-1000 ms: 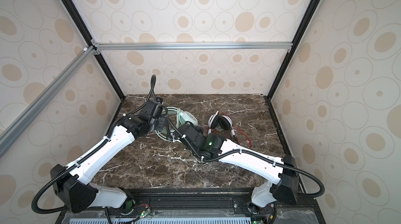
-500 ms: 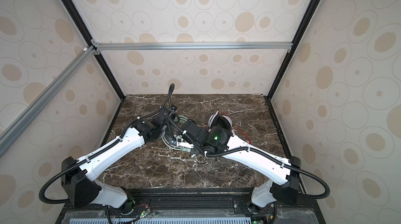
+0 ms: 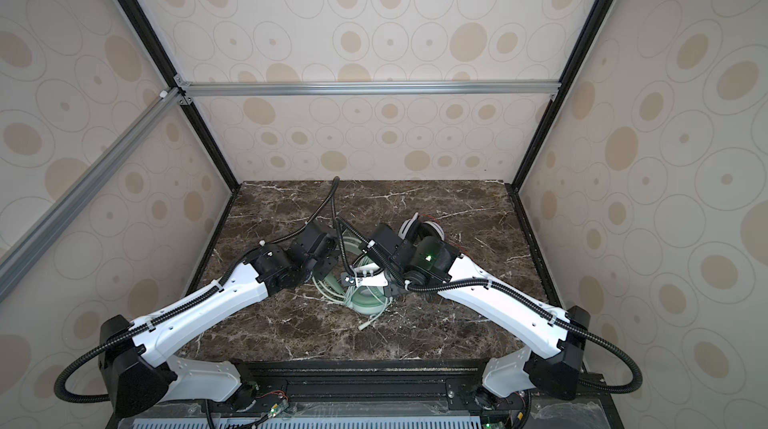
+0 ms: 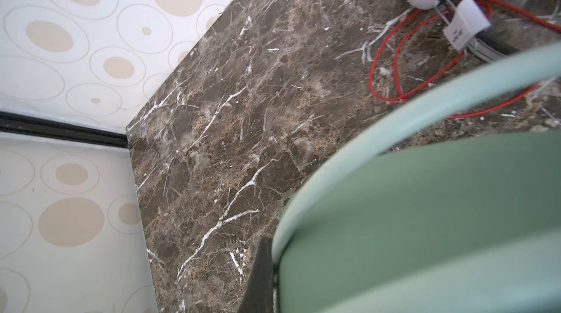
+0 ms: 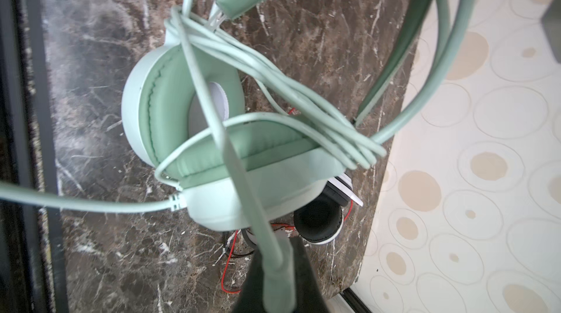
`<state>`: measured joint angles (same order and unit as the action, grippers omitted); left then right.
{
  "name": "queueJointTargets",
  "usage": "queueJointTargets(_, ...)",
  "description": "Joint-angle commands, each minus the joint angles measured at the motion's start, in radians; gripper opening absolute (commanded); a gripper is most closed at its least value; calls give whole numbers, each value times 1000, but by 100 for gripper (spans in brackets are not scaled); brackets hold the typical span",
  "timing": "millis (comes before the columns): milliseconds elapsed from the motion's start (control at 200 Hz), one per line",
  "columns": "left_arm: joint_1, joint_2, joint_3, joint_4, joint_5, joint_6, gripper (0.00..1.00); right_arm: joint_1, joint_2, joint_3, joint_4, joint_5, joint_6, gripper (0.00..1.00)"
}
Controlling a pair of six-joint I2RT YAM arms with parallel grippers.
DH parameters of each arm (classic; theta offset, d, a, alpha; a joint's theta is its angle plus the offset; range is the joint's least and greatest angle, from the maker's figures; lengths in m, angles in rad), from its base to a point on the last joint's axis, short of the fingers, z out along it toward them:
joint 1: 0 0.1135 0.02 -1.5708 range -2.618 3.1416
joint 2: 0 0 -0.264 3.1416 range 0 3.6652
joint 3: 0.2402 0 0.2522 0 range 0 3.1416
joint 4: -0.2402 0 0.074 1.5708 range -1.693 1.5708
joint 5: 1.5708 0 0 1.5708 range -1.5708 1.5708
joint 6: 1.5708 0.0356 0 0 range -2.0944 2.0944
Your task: Wrap the headphones
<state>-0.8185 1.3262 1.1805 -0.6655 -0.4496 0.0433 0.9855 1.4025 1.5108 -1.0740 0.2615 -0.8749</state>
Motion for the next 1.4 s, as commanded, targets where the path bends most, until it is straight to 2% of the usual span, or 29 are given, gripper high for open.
queueJointTargets(0,-27,-30,-13,40,18,91,0,-16,17,49,-115,-102,-42,0)
queueJointTargets(95,-35,-38,-35,29,73,132,0,-27,38,59,-162,-155,-29,0)
queueJointTargets(320,-70,-45,-70,29,60,160,0,-69,49,50,-163,-156,-10,0)
queueJointTargets(430,-82,-51,-82,35,73,173,0,-107,38,16,-118,-180,-65,0)
queueJointTargets(615,-102,-70,-99,41,93,191,0,-135,64,-23,-56,-139,-136,0)
queueJointTargets(825,-109,-89,-99,41,122,196,0,-185,43,-105,45,-178,-152,0)
queueJointTargets(1010,-110,-99,-85,34,148,180,0,-194,13,-193,145,-166,-149,0)
queueJointTargets(1100,-109,-99,-62,18,217,171,0,-196,-7,-267,241,-179,-126,0)
queueJointTargets(1250,-109,-98,-43,-8,407,165,0,-198,-55,-429,451,-219,-113,0)
queueJointTargets(1395,-110,-68,-37,-39,451,147,0,-199,-113,-535,557,-264,-116,0)
